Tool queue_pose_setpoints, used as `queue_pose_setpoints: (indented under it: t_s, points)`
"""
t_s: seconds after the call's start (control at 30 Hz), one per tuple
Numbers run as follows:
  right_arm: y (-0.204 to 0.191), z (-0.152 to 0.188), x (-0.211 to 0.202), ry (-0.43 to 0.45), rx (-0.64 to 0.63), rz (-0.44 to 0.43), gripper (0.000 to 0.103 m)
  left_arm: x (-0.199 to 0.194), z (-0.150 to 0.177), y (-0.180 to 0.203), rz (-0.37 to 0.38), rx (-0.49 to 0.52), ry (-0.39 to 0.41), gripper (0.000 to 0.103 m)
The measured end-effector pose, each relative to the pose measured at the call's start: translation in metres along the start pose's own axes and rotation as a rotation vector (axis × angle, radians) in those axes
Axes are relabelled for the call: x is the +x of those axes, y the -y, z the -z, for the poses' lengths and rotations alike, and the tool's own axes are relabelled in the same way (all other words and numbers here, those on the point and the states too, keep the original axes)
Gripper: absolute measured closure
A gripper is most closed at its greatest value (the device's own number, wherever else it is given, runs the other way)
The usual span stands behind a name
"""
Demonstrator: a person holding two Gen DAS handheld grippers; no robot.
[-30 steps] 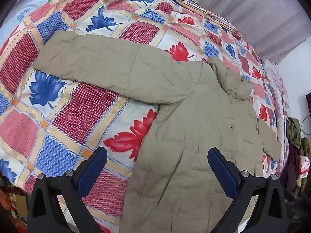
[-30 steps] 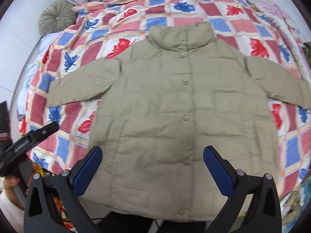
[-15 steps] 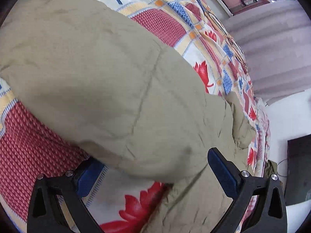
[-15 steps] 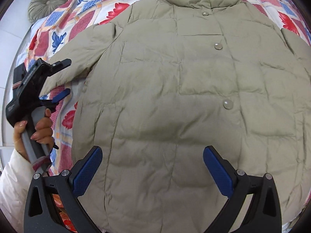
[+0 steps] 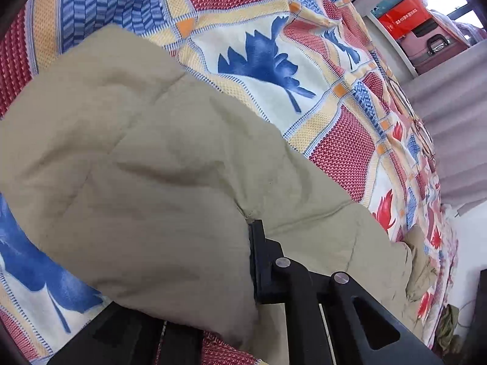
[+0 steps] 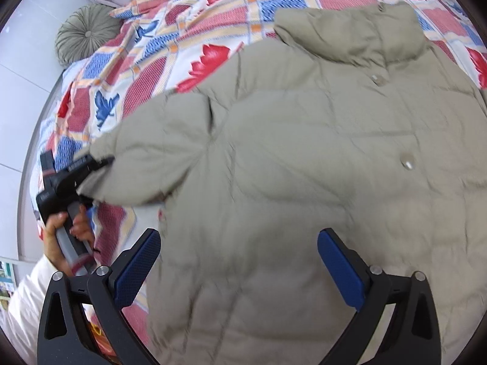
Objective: Fold large clothes
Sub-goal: 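Grasp the jacket sleeve with the left gripper and fold it across the body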
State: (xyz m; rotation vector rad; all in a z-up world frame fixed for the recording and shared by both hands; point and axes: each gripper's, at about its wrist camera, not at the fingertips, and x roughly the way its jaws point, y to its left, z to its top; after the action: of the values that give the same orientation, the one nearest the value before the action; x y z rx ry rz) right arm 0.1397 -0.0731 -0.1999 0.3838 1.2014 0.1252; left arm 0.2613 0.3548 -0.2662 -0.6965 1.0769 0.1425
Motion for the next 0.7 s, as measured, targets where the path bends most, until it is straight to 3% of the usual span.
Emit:
queue_pose_setpoints:
  t_s: [0.03,0.07,0.13,0.33,0.53,0.7]
  points:
    - [-0.005,-0.007,0.005,0.011,0.0,-0.008,0.028,-0.008,-0.001,0.006,-0.009,0.034,0.019,0.093]
    - [-0.007,-0.009,0.009,0.011,-0.002,-0.013,0.061,-0.018,0.0,0.013,-0.015,0.074,0.042,0.094]
    - [-0.012,-0.018,0.025,-0.011,0.016,-0.04,0.08,-0.041,0.001,0.028,-0.006,0.141,0.087,0.094]
    - [-0.035,-0.037,0.059,0.017,0.025,-0.15,0.084,-0.103,0.024,0.092,0.055,0.385,0.18,0.094]
    - [-0.03,-0.026,0.108,-0.09,0.133,-0.211,0.084,-0.111,0.074,0.187,0.201,0.603,0.146,0.094]
    - [-0.017,-0.02,0.095,-0.136,0.156,-0.289,0.084,-0.099,0.132,0.277,0.285,0.739,0.104,0.094]
